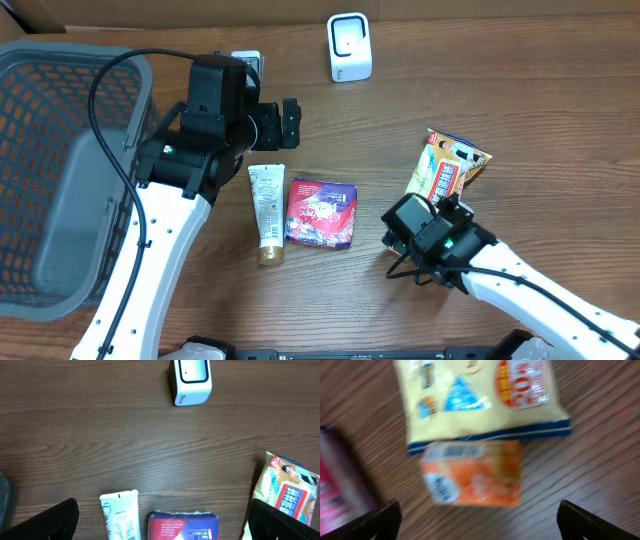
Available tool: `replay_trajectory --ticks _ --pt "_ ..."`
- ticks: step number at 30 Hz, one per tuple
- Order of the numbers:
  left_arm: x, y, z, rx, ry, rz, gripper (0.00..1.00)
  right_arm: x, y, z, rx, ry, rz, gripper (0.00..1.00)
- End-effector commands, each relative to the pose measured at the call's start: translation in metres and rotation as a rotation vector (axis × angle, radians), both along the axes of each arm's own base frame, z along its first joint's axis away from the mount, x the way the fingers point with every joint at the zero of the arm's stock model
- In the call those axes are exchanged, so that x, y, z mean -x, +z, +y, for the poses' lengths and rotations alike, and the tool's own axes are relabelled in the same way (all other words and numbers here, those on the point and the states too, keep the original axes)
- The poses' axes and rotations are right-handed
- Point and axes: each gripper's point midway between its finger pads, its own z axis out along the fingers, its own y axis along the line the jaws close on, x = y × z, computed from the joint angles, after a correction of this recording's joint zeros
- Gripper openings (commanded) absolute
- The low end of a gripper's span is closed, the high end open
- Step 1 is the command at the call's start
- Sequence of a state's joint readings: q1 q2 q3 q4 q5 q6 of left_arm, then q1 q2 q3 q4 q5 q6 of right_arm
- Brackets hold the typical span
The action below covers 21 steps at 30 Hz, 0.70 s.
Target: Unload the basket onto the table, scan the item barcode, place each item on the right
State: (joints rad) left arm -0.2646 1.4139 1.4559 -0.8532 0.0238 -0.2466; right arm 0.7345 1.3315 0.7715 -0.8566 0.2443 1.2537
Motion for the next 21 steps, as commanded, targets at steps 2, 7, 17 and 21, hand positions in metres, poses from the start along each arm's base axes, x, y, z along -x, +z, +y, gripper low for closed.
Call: replay_trajectory --ticks 2,7,17,21 --pt "0.002 0.008 -0.003 -0.002 -0.044 -0.015 1.00 -0.019 -0.006 -0.005 0.088 0.125 -0.114 1.00" --pt "0.002 0.008 -0.003 -0.003 -0.044 -0.011 1.00 -0.017 -0.018 -0.007 0.096 0.173 -0.119 1.00" --pt "0.005 0.005 -0.002 -0.012 -0.049 0.001 1.00 -0.013 -0.038 0.002 0.020 0.189 -0.132 1.00" --pt "0.006 0.004 -0.002 -0.024 -0.060 0.004 1.00 -0.009 -0.051 0.005 0.008 0.201 -0.106 1.00"
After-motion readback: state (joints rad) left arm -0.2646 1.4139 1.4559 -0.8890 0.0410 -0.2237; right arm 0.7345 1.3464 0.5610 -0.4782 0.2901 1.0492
